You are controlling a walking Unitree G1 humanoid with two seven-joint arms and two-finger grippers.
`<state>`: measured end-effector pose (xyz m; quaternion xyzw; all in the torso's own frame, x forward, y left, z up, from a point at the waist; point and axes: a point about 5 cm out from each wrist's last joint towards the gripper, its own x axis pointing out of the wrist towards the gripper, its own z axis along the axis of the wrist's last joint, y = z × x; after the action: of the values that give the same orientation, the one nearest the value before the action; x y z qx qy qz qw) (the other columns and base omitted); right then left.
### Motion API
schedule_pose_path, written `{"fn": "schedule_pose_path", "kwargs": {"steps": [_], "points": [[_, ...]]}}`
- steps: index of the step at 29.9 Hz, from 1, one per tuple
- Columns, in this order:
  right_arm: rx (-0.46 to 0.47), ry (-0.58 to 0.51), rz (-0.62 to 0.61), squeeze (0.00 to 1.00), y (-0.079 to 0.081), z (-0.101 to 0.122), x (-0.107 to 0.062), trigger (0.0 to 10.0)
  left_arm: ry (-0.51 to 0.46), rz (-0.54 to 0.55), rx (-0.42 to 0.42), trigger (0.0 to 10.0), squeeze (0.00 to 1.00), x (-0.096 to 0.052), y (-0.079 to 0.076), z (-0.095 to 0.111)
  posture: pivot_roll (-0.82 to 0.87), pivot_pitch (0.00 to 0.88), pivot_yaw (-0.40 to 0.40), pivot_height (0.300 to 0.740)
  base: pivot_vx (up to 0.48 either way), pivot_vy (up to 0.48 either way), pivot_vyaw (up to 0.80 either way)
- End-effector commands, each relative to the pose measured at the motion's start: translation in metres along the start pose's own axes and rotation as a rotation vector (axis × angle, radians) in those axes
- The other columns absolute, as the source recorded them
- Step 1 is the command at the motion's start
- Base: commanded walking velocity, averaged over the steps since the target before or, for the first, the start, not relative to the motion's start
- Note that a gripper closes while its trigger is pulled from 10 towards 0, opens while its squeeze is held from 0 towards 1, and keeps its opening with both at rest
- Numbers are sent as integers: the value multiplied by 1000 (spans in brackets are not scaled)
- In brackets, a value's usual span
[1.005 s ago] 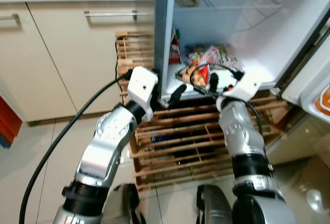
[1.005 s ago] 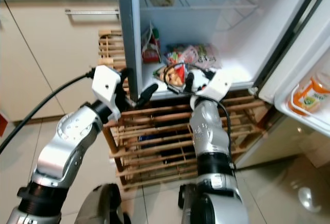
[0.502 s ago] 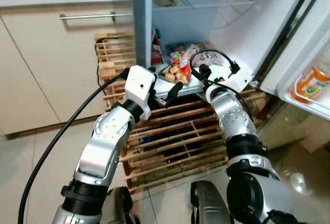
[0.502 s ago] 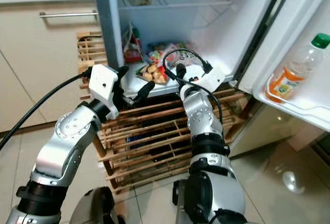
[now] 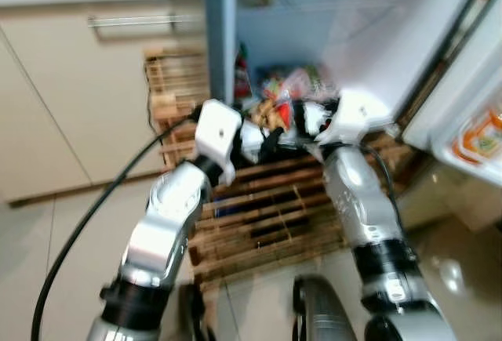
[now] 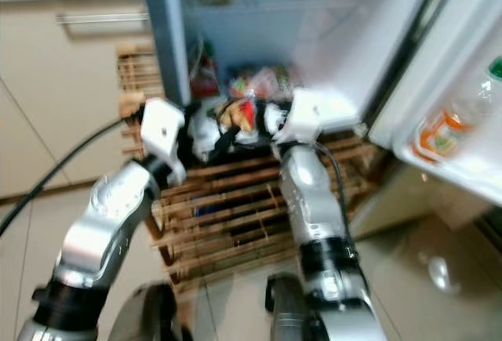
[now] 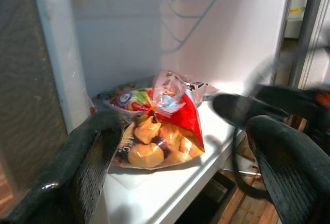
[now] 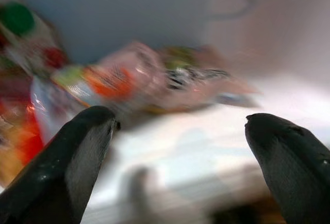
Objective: Restocking fridge
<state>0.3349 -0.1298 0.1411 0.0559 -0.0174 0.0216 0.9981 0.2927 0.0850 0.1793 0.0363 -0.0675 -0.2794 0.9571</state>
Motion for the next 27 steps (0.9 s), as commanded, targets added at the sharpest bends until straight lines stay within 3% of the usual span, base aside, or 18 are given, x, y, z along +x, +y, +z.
{"fn": "schedule_pose_path", "kwargs": {"steps": [1,5,7,8,10,14,16,19,27], "points": [[-58,-47,-38,55,-10,7,-7,10000,46,90,-37,10000,0,-8,11,-10,-166,0,-21,630,0,0,0],[-120,-63,-70,59,-23,1,-26,10000,45,153,-68,10000,0,-15,16,-13,-184,0,-5,630,0,0,0],[-199,-71,-114,51,-39,-7,-47,10000,81,260,-76,10000,0,-33,29,-24,-190,0,16,630,0,0,0],[-199,-71,-114,51,-39,-7,-47,10000,81,260,-76,10000,0,-33,29,-24,-190,0,16,630,0,0,0],[-245,-53,-154,59,-54,-14,-59,10000,116,308,-60,10000,0,-45,35,-32,-190,0,27,630,0,0,0],[-230,-42,-151,71,-57,-18,-61,10000,110,264,-18,10000,0,-44,30,-31,-191,0,34,630,0,0,0],[-178,-30,-129,125,-54,-21,-61,10000,121,158,34,10000,0,-40,18,-32,-190,0,38,640,0,0,0],[-145,-8,-133,133,-53,-25,-61,10000,145,142,32,10000,0,-40,16,-36,-190,0,38,650,0,0,0],[-123,22,-73,169,-44,-35,-56,10000,179,272,5,10000,0,-40,31,-46,-190,0,41,680,0,0,0]]}}
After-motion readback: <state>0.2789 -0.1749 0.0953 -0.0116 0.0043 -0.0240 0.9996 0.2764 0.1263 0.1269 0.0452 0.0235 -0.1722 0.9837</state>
